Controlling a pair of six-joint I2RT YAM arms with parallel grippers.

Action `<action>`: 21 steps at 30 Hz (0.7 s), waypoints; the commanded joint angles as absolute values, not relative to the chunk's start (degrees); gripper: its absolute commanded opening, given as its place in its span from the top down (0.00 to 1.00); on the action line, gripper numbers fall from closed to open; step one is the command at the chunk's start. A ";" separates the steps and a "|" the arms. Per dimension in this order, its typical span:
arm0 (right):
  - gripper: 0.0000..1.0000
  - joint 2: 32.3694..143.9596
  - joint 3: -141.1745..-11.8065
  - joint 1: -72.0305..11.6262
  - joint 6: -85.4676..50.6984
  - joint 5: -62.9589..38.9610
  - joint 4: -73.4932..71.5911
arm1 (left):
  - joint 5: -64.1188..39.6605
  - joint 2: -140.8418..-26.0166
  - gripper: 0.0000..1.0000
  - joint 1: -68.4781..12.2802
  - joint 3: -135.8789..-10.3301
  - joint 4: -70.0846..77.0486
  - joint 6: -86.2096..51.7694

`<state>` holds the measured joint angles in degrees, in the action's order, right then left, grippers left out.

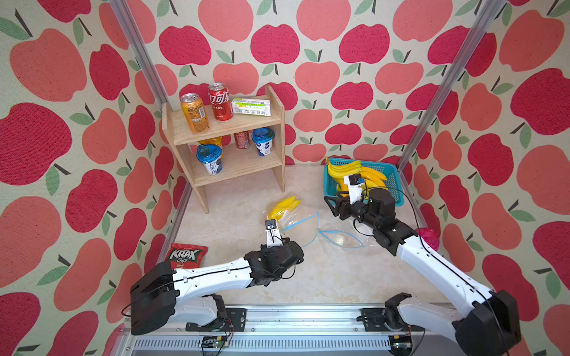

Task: Open the zip-top bag and take out the banana
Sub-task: Place the banana in the basket, then pick up the banana from the zipper food storage bag.

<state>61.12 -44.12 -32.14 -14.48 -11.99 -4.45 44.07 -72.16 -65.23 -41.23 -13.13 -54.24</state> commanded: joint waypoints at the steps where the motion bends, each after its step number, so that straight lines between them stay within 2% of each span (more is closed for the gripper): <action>1: 0.39 53.44 -37.78 -35.97 -15.87 -16.41 -3.01 | 45.35 -71.89 1.00 -65.70 -42.80 -11.63 -51.54; 4: 0.42 49.28 -33.94 -38.78 -16.80 -15.83 -2.22 | 44.78 -72.22 1.00 -65.75 -43.38 -11.19 -50.87; 7: 0.47 48.41 -33.16 -40.35 -19.12 -18.63 -1.12 | 44.33 -73.35 1.00 -65.92 -44.50 -11.40 -50.54; 10: 0.48 48.42 -32.26 -43.43 -21.14 -18.96 -3.41 | 44.29 -74.41 1.00 -66.32 -45.55 -11.23 -50.11; 21: 0.49 62.31 -37.52 -47.46 -19.21 -17.28 -4.58 | 44.96 -74.52 1.00 -67.76 -47.11 -9.96 -47.41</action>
<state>59.18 -34.28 -47.16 -19.62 -17.89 -2.90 44.12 -74.30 -67.37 -45.41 -10.44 -49.30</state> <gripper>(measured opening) 0.501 0.050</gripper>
